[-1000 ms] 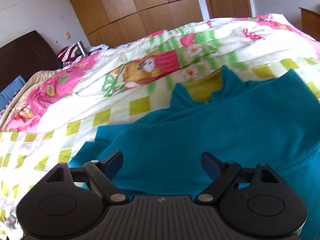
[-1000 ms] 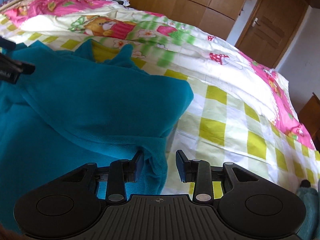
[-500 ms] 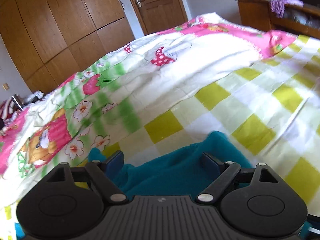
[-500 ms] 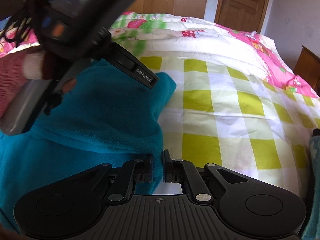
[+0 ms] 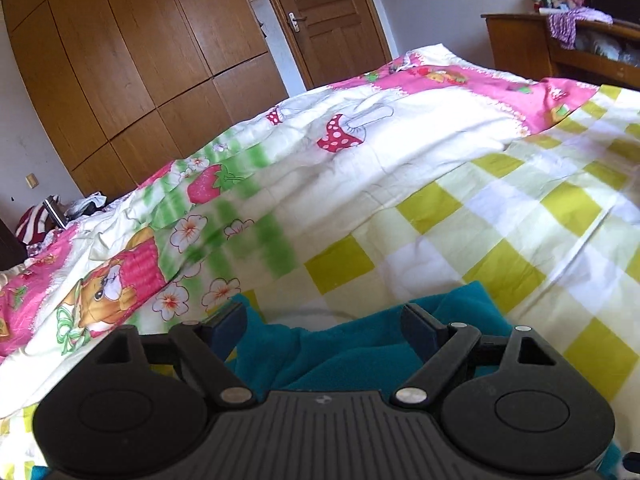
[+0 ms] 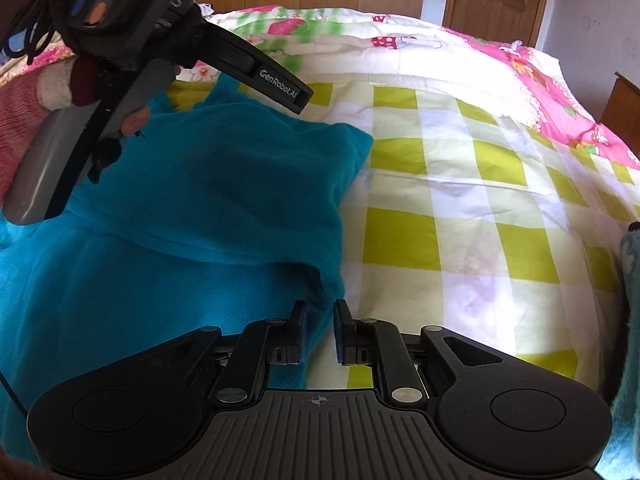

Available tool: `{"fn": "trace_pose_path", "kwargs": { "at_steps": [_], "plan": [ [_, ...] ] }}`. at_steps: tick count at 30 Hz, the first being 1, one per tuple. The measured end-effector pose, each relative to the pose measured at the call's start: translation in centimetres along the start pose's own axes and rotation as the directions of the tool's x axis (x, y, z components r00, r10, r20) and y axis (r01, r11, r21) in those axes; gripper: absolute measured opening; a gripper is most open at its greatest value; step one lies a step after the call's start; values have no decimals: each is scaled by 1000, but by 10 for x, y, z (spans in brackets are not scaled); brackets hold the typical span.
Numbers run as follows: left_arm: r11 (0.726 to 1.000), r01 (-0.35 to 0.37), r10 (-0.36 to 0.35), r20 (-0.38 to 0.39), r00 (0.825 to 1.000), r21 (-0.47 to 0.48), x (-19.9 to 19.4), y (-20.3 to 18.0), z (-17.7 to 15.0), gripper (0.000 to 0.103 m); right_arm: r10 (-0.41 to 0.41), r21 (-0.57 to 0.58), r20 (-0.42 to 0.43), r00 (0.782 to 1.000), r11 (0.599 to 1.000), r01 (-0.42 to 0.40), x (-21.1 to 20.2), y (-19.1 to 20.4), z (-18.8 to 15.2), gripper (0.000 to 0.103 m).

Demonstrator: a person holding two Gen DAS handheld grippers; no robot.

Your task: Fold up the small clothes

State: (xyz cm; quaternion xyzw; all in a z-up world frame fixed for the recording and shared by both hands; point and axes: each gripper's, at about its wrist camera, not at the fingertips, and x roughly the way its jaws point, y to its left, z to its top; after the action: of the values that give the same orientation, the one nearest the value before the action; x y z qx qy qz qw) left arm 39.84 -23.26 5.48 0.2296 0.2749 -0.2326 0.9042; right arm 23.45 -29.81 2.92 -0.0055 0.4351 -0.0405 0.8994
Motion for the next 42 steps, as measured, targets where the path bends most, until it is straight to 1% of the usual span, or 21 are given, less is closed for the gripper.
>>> {"fn": "trace_pose_path", "kwargs": {
  "at_steps": [2,4,6,8,10,12,14,16,18,20,23,24,26,28,30,32,34,36,38,40,42],
  "plan": [
    [999,42,-41,-17,999,7,-1,-6,-9,97,3,8,-34,999,1000,-3,3,1,-6,15],
    [998,20,-16,-72,997,62,11,-21,-21,97,8,24,-75,997,1000,-6,7,1,-10,15],
    [994,0,15,-138,990,107,31,-33,-34,98,27,48,-81,996,999,-23,1,-2,-12,15],
    [995,-7,20,-129,991,101,33,-35,-40,98,58,87,-95,994,995,-49,-8,-10,-16,15],
    [998,-9,17,-115,993,68,20,-28,-38,98,90,101,-122,988,992,-78,-16,-14,-21,16],
    [999,13,-9,-116,993,38,-1,-13,-43,98,138,122,-171,976,986,-118,-23,-16,-29,17],
    [999,16,-12,-120,993,34,-28,2,-55,98,201,167,-216,955,972,-166,-31,-17,-38,17],
    [1000,10,-8,-152,988,17,-56,19,-72,97,243,202,-254,936,960,-194,-37,-16,-47,17],
    [1000,-7,6,-215,977,-5,-86,36,-100,97,246,200,-282,927,961,-194,-42,-11,-56,17],
    [999,-29,21,-281,959,-23,-111,49,-129,97,238,180,-301,924,965,-190,-48,-3,-65,18],
    [996,-60,27,-397,918,-71,-151,68,-181,97,227,163,-318,921,970,-182,-57,7,-76,18],
    [993,-79,32,-442,896,-89,-166,75,-202,97,219,155,-327,919,972,-176,-60,10,-81,18],
    [987,-109,34,-501,865,-121,-194,88,-232,97,211,138,-344,915,975,-173,-67,17,-88,19],
    [979,-132,30,-535,844,-155,-219,99,-252,98,187,106,-363,913,982,-159,-75,26,-97,20],
    [972,-150,23,-561,828,-181,-242,108,-269,97,172,87,-376,911,985,-149,-81,31,-103,25],
    [972,-164,38,-569,822,-171,-258,110,-283,97,164,86,-387,908,986,-142,-86,34,-112,27],
    [970,-175,49,-571,820,-168,-268,111,-297,97,152,77,-387,909,988,-133,-89,38,-120,28],
    [965,-196,62,-571,819,-176,-279,112,-312,97,146,62,-378,914,989,-132,-93,43,-129,29],
    [960,-217,82,-563,822,-178,-290,111,-323,97,149,55,-359,921,989,-138,-102,47,-147,30],
    [955,-237,98,-561,822,-180,-298,109,-332,97,156,66,-340,927,988,-142,-104,46,-160,31],
    [947,-243,86,-562,822,-211,-302,106,-344,97,175,89,-309,935,984,-155,-101,41,-174,31]
  ]
}}
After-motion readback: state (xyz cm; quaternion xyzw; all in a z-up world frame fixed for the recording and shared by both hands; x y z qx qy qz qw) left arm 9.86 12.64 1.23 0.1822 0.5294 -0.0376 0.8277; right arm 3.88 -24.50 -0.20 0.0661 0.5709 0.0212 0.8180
